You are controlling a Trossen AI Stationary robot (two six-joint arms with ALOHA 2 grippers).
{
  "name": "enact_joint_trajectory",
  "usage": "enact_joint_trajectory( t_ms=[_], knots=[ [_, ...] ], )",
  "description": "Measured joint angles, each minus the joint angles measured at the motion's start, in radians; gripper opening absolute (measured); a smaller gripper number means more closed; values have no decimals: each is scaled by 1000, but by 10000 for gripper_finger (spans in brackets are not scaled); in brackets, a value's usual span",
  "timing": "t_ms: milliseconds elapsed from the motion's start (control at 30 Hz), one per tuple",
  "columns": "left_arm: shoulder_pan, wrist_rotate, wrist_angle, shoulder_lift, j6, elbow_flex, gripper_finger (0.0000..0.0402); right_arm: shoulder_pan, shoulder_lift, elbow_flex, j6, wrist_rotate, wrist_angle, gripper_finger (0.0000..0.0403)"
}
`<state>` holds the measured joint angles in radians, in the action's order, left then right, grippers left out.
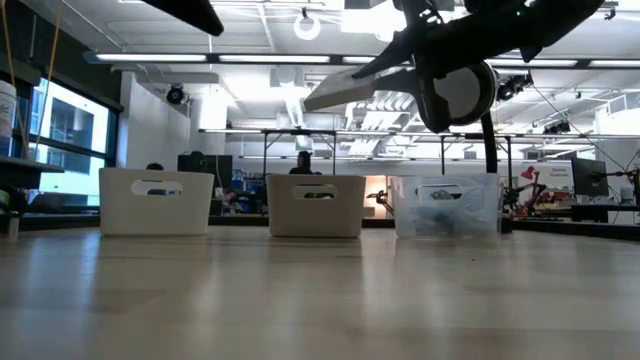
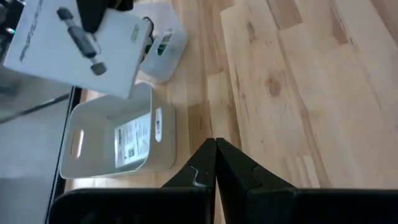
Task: Pick and place items into bin
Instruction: Put the white card reader box into the gray bin
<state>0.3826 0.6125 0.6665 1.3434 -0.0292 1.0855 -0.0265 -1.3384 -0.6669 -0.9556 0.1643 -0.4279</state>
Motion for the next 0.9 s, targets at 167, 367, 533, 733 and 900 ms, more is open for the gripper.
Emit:
enact_joint_trajectory(
  t_ms=[167,367,533,733,900],
  knots=[
    [58,69,11,0,-57,0,0,-35,0,0,4,-25,-1,55],
    [116,139,51,0,-137,0,0,-57,0,0,17,-25,-1,45],
    [159,190,77,0,-189,0,0,-75,0,0,17,-25,-1,46],
    [197,270,142,0,-279,0,0,-81,-2,0,14,-3,-2,54],
    [194,280,180,0,-317,0,0,-81,-2,0,14,22,1,42]
  ],
)
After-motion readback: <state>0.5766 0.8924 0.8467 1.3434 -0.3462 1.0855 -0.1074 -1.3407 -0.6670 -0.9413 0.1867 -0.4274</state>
